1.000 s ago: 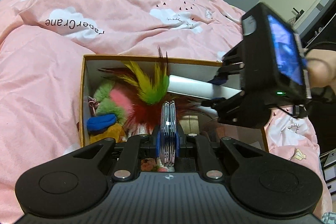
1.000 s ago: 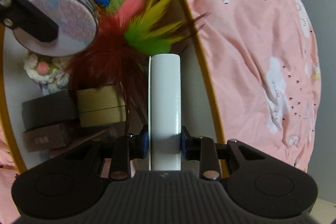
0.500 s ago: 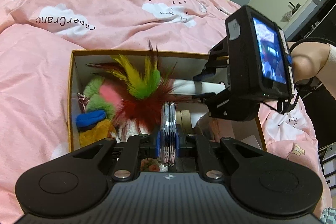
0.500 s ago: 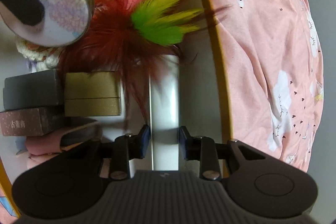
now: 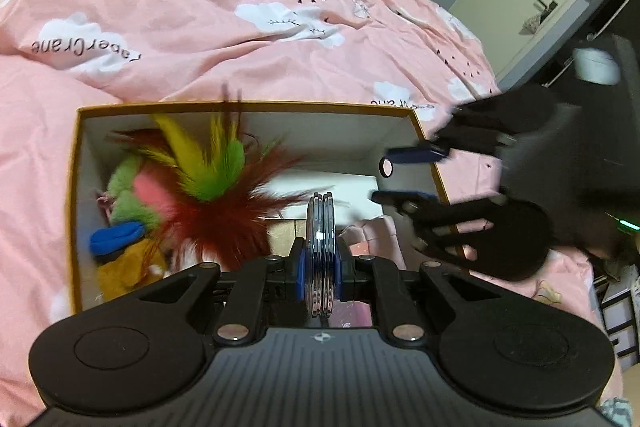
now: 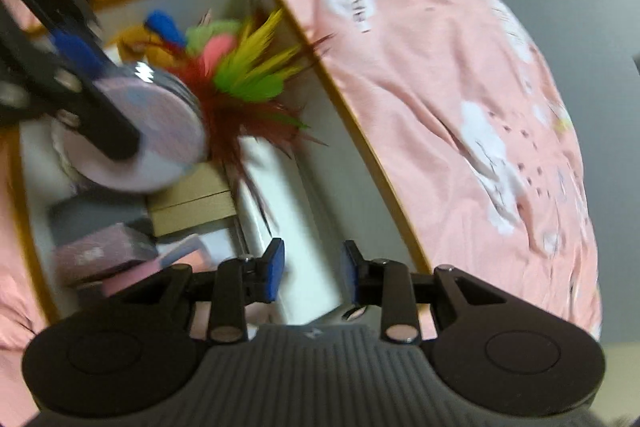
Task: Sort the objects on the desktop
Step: 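Lower the cylinder and compact into the orange box, then open both tools to release the cylinder and compact into the box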
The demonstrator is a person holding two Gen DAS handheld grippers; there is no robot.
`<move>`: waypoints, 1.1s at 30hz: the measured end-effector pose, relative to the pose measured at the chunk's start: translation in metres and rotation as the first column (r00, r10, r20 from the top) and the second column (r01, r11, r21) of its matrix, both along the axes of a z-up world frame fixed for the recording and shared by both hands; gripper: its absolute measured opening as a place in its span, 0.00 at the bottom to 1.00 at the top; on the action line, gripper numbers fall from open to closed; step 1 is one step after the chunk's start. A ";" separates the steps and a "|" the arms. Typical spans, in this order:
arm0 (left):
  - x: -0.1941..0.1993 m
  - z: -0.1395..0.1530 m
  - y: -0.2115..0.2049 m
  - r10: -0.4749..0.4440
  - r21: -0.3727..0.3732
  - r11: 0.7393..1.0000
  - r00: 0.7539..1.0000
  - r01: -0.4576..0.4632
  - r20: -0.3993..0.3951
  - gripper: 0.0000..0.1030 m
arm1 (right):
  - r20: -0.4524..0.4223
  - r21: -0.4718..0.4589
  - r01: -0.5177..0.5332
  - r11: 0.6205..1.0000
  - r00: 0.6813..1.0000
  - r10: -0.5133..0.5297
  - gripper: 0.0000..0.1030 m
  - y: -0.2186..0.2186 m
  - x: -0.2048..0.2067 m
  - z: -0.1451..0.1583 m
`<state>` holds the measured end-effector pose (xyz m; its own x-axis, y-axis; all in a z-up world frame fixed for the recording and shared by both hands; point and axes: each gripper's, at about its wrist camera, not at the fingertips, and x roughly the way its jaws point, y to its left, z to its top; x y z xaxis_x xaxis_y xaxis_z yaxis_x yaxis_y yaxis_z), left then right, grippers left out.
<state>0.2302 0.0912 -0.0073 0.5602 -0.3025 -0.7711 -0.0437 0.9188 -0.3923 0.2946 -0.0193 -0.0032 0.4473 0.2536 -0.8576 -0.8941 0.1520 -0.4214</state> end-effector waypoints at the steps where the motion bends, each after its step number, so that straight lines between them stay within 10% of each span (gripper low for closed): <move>1: 0.002 -0.001 -0.004 -0.005 0.016 1.000 1.000 0.005 0.000 0.14 | -0.004 0.041 0.029 0.999 1.000 -0.029 0.31 -0.010 -0.005 0.005; 14: 0.026 -0.017 -0.030 -0.009 0.085 0.996 0.999 0.013 -0.045 0.14 | -0.114 0.375 0.275 0.886 0.961 -0.250 0.41 -0.097 -0.041 0.020; 33: 0.030 -0.022 -0.050 0.010 0.171 0.985 0.998 0.001 -0.066 0.14 | -0.221 0.466 0.356 0.810 0.933 -0.283 0.41 -0.118 -0.041 0.004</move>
